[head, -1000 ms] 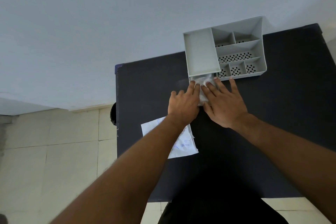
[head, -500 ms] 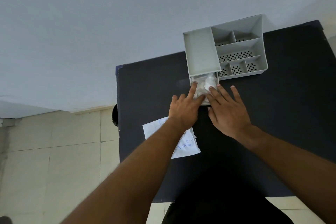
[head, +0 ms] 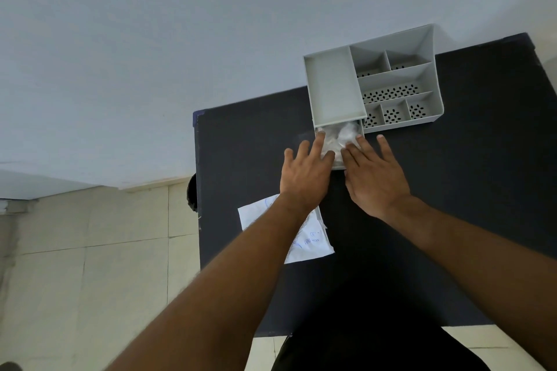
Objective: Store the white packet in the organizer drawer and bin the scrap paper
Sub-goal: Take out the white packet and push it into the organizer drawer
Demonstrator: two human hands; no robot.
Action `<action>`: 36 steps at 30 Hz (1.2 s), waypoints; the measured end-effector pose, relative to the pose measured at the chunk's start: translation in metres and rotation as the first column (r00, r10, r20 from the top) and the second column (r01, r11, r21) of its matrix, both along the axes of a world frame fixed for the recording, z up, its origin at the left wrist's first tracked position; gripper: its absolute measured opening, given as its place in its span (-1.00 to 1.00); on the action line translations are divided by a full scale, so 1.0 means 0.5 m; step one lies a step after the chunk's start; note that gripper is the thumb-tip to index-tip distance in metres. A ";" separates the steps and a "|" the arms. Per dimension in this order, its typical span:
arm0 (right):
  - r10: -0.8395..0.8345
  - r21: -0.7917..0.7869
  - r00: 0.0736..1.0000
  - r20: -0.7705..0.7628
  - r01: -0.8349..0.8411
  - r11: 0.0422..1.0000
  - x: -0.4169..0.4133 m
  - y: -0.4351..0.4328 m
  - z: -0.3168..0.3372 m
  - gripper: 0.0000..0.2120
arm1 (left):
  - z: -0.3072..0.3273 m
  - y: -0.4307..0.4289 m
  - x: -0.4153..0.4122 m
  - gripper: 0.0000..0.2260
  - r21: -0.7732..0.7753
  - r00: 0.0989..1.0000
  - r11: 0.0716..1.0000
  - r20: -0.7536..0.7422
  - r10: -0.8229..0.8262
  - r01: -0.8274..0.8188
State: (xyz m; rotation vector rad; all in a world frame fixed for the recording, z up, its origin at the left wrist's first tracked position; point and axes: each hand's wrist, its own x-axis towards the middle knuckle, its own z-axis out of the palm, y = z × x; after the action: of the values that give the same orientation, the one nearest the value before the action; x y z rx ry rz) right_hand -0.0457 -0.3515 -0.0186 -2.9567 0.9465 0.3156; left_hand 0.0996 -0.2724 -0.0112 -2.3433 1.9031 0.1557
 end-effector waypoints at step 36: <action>-0.010 -0.019 0.974 0.225 0.015 1.000 0.016 -0.068 0.000 -0.46 | 0.010 -0.036 0.024 -0.43 0.023 0.998 0.999 -0.051 0.032 -0.030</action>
State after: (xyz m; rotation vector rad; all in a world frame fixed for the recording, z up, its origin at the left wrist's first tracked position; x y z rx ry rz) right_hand -0.0377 -0.3854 -0.0186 -2.9215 0.9442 -0.0300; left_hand 0.1116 -0.2903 -0.0059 -2.3776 1.8781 0.2411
